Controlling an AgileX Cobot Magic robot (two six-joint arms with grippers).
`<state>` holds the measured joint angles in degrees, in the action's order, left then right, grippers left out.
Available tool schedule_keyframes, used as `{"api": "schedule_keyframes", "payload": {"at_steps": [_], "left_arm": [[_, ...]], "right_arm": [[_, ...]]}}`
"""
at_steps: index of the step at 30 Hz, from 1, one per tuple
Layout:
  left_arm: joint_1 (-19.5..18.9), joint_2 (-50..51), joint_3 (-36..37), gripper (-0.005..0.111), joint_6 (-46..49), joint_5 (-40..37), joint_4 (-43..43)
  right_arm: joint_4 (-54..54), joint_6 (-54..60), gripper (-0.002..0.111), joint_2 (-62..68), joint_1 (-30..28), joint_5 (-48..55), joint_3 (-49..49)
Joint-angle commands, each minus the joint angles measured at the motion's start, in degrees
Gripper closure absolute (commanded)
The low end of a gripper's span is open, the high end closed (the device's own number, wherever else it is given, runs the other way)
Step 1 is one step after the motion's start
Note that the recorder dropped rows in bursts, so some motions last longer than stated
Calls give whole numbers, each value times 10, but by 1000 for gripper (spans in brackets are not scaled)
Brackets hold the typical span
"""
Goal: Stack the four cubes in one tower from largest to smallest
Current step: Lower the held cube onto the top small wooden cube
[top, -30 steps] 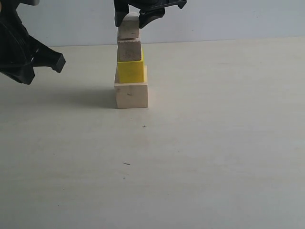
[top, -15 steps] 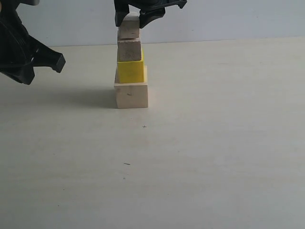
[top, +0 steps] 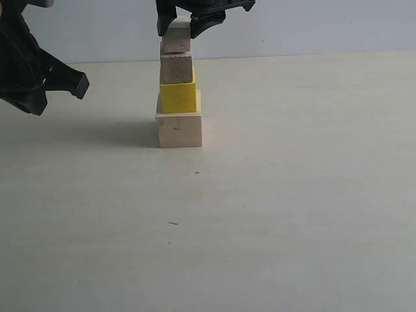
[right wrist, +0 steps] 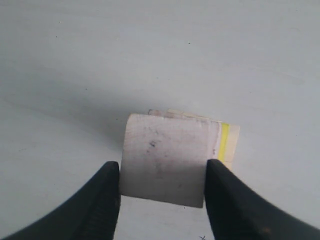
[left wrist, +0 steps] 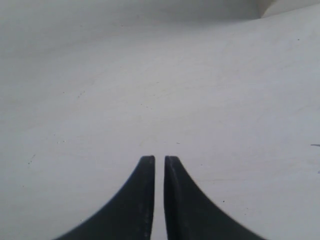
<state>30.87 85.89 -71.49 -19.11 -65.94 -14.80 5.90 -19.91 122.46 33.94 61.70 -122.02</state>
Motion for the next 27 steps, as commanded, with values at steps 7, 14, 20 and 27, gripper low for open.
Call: {"api": "schedule_keyframes", "payload": {"at_steps": [7, 14, 20, 27], "left_arm": [[-1, -6, 2, 97, -4, 1, 3], [-1, -6, 2, 97, -4, 1, 3], [-1, -6, 2, 97, -4, 1, 3], [-1, -6, 2, 97, -4, 1, 3]], "right_arm": [[-6, 4, 58, -2, 1, -5, -8], [-3, -13, 49, -2, 1, -7, -8], [11, -13, 49, -2, 1, 9, -8], [10, -10, 49, -2, 1, 21, -8]]}}
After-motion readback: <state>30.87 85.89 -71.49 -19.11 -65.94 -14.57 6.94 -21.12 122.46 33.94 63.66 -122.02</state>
